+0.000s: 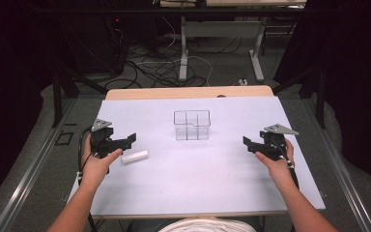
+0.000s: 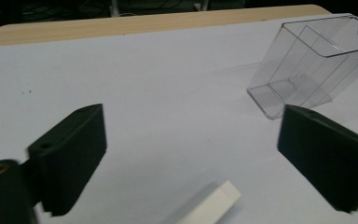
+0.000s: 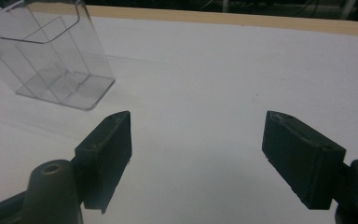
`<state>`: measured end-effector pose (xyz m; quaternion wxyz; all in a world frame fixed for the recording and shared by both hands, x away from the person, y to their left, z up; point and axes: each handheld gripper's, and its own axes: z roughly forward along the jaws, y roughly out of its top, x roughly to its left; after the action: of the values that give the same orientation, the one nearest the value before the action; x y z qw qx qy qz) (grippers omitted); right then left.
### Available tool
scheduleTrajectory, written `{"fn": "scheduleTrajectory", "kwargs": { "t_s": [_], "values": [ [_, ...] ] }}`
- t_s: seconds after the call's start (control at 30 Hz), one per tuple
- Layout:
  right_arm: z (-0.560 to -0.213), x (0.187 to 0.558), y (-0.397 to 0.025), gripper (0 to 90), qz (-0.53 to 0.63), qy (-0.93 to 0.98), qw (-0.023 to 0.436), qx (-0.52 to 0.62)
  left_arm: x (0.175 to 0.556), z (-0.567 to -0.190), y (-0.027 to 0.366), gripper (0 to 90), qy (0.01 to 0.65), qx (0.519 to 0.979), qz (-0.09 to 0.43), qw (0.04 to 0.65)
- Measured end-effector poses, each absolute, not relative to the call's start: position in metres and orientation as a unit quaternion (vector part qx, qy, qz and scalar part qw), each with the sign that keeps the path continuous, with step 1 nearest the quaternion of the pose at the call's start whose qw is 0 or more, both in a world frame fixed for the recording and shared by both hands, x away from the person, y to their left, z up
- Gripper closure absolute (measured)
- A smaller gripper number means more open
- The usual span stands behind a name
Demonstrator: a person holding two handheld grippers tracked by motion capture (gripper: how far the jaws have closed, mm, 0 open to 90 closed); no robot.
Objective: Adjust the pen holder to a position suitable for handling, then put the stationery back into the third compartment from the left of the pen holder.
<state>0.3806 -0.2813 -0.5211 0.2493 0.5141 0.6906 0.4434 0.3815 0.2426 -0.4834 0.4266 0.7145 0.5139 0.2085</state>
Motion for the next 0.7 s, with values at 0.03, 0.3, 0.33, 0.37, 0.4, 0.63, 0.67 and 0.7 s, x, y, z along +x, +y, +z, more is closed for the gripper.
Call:
{"fn": "scheduleTrajectory", "kwargs": {
  "t_s": [0.03, 0.3, 0.33, 0.37, 0.4, 0.63, 0.67, 0.7],
  "values": [
    [-0.521, 0.381, -0.281, 23.6, 0.443, 0.691, 0.249, 0.514, 0.380, -0.485, 0.245, 1.9, 0.518, 0.711, 0.209, 0.426],
    [-0.520, 0.384, -0.274, 18.9, 0.457, 0.694, 0.234, 0.505, 0.372, -0.497, 0.264, 0.3, 0.539, 0.696, 0.211, 0.425],
    [-0.520, 0.385, -0.271, 18.9, 0.456, 0.699, 0.234, 0.498, 0.371, -0.498, 0.267, 0.3, 0.540, 0.693, 0.209, 0.428],
    [-0.520, 0.385, -0.269, 18.9, 0.454, 0.705, 0.235, 0.491, 0.370, -0.500, 0.269, 0.3, 0.541, 0.691, 0.209, 0.431],
    [-0.519, 0.386, -0.266, 18.9, 0.451, 0.711, 0.232, 0.487, 0.369, -0.502, 0.271, 0.3, 0.541, 0.689, 0.212, 0.434],
    [-0.513, 0.395, -0.241, 18.2, 0.452, 0.735, 0.219, 0.456, 0.367, -0.509, 0.277, 0.4, 0.553, 0.675, 0.224, 0.435],
    [-0.512, 0.395, -0.237, 17.6, 0.450, 0.740, 0.216, 0.452, 0.366, -0.509, 0.277, 0.4, 0.552, 0.675, 0.225, 0.434],
    [-0.511, 0.395, -0.232, 16.7, 0.447, 0.743, 0.214, 0.449, 0.365, -0.509, 0.277, 0.4, 0.551, 0.675, 0.227, 0.436]
  ]
}}
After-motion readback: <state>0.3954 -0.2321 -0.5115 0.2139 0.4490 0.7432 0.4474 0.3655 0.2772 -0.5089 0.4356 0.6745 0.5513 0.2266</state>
